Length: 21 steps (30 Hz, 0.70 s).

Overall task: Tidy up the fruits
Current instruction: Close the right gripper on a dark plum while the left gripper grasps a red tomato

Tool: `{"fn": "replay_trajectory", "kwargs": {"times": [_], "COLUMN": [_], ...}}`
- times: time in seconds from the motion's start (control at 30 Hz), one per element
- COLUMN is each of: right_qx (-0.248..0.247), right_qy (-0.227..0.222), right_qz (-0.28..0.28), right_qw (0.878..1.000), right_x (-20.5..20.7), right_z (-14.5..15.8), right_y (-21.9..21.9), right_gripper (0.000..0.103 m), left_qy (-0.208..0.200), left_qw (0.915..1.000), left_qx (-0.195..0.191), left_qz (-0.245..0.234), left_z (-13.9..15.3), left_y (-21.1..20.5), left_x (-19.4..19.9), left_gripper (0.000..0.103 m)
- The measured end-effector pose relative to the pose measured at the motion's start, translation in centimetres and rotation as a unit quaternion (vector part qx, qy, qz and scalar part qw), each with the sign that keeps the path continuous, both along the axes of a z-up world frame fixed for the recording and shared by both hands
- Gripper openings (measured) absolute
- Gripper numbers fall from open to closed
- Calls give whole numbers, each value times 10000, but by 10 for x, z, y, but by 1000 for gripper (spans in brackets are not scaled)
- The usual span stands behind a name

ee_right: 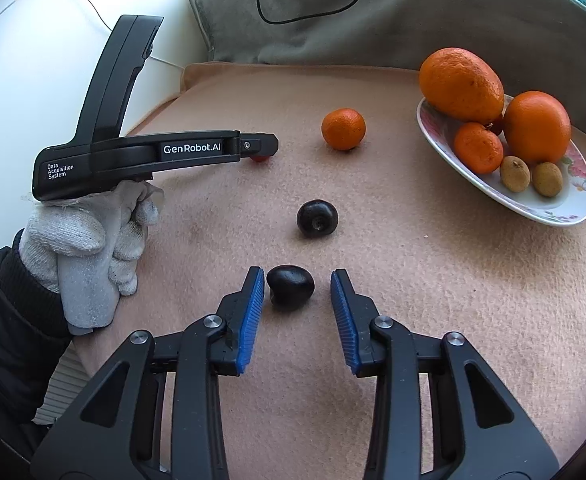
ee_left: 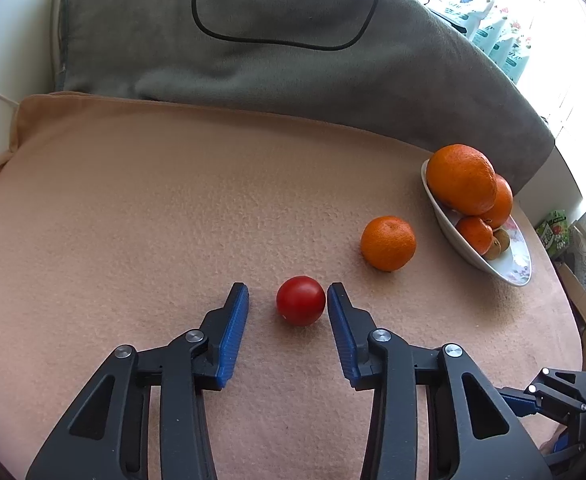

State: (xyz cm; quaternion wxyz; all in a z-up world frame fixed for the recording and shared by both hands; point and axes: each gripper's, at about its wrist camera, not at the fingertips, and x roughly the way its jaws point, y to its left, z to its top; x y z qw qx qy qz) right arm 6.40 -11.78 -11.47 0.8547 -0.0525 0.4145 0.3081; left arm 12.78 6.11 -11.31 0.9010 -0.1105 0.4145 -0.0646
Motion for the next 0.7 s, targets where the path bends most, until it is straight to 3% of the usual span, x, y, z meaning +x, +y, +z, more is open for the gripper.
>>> {"fn": "replay_trajectory", "kwargs": {"times": [0.33, 0.53, 0.7], "right_qx": [10, 12, 39], "right_qy": [6, -9, -4], "right_qz": [11, 42, 39], "right_qw": [10000, 10000, 10000], "right_x": [0, -2, -1], "right_z": [1, 2, 2], "right_y": [1, 1, 0], "right_gripper": [30, 25, 25], "left_qy": [17, -1, -7], "left_qw": [10000, 9999, 10000], "left_qx": [55, 68, 21], "left_qz": [-22, -91, -93], "left_z": [-2, -2, -2], "left_y": [-3, -6, -6], "left_x": [2, 2, 1], "left_gripper": [34, 23, 23]}}
